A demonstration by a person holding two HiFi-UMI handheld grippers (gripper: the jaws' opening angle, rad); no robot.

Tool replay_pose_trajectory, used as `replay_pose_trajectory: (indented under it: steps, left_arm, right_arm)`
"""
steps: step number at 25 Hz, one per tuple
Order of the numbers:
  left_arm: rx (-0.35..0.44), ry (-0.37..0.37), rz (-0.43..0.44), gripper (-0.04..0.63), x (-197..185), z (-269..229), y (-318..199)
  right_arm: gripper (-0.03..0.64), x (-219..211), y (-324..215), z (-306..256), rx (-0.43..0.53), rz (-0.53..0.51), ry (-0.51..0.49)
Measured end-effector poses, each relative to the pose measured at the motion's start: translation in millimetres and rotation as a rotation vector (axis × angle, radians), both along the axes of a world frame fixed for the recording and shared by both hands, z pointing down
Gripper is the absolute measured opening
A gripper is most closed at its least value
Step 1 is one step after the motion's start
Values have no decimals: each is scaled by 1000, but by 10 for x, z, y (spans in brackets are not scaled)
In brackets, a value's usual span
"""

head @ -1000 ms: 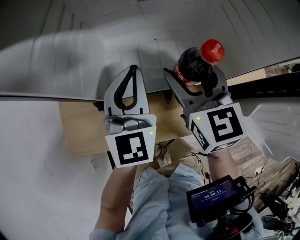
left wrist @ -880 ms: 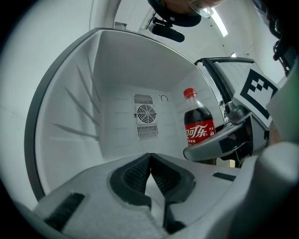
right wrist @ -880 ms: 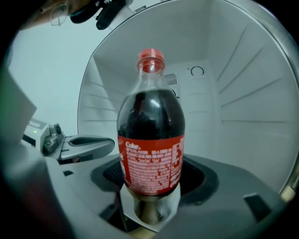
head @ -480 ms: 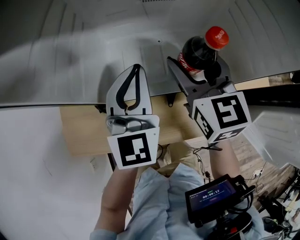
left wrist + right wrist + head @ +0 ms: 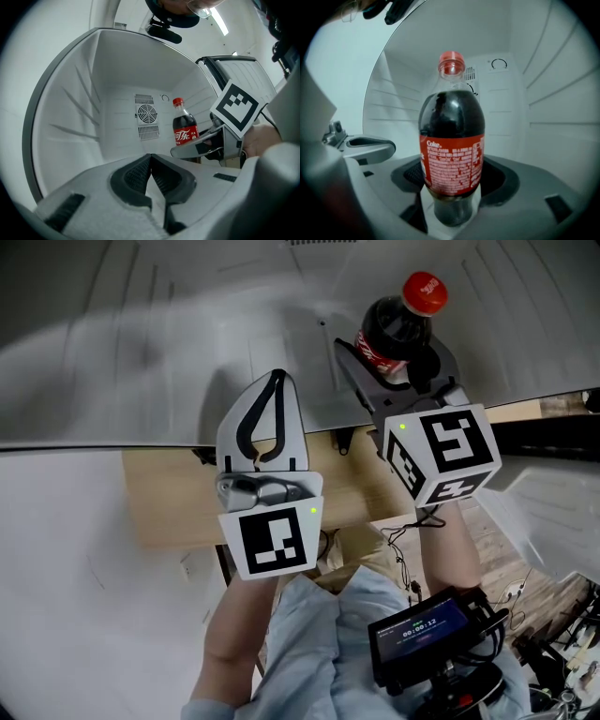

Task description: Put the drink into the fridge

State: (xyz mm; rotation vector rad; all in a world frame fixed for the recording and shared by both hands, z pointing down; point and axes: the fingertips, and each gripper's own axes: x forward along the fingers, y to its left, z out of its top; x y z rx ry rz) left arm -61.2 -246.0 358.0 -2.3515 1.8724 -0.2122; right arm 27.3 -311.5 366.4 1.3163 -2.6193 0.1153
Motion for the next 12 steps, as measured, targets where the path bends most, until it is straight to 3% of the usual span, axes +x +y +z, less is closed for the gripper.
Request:
replay_pose_trajectory:
  steps: [12]
  left_arm:
    - [-6,1,-15,9,-67,-9,2]
  right_arm:
    - [314,-85,-160,-30,11,-19,-37]
